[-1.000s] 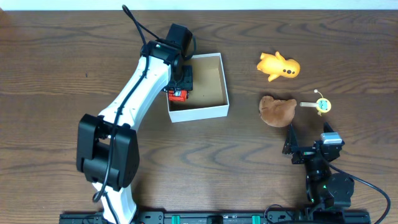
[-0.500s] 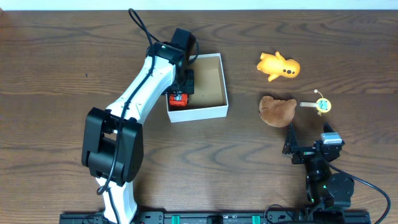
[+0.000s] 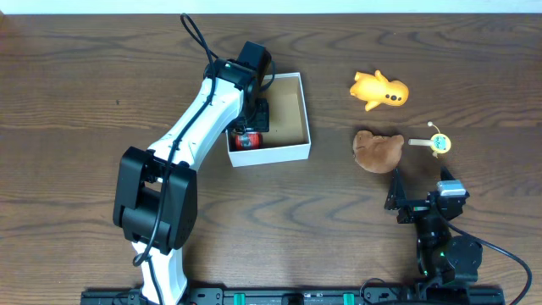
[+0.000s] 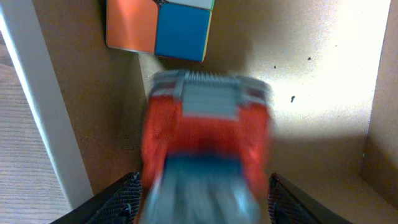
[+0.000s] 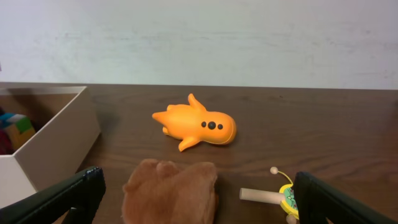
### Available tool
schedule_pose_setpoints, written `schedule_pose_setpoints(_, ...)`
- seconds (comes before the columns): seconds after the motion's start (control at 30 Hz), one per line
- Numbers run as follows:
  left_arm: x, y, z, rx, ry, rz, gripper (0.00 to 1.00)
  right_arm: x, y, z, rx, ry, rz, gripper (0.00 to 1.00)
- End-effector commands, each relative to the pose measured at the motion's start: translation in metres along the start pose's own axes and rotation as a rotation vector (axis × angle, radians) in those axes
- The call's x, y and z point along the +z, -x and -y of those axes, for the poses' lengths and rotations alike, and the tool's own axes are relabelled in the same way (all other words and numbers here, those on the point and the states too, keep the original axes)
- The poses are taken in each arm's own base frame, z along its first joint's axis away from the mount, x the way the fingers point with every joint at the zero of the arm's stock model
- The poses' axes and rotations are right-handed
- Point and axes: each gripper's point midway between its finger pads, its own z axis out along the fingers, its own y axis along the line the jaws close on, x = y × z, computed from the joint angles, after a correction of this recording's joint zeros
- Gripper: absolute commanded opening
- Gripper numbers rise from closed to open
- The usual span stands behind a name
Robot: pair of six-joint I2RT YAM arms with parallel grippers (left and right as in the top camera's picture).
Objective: Pack container
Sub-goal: 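Lower the truck into the box beside the cube, then open the left gripper to release the truck inside the box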
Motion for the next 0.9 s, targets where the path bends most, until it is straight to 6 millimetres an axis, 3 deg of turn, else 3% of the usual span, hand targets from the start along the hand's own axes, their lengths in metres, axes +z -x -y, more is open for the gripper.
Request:
schedule_pose_setpoints(0.0,0.001,-0.002,-0.003,0.001,0.017,-0.003,0.7,0.0,0.0,0.003,-0.011,-0.011,0.001,0.99)
schedule_pose_setpoints(0.23,0.0,0.002,-0.003,0.001,0.02,0.014,0.72,0.0,0.0,0.003,-0.011,-0.011,0.001,0.99)
schedule_pose_setpoints(0.37,-0.007,0.018,-0.013,-0.004,0.085,0.098,0.71,0.0,0.0,0.003,-0.011,-0.011,0.001,0.99)
schedule_pose_setpoints(0.5,-0.028,0.037,-0.008,-0.011,0.058,0.188,0.7,0.0,0.0,0.003,-0.011,-0.011,0.001,0.99)
schedule_pose_setpoints(0.63,-0.049,0.049,0.002,-0.009,0.023,0.252,0.57,0.0,0.0,0.003,-0.011,-0.011,0.001,0.99)
schedule_pose_setpoints(0.73,-0.054,0.048,0.02,0.01,-0.051,0.255,0.44,0.0,0.0,0.003,-0.011,-0.011,0.001,0.99)
schedule_pose_setpoints(0.87,-0.055,0.04,0.043,0.048,-0.119,0.236,0.4,0.0,0.0,0.003,-0.011,-0.011,0.001,0.99)
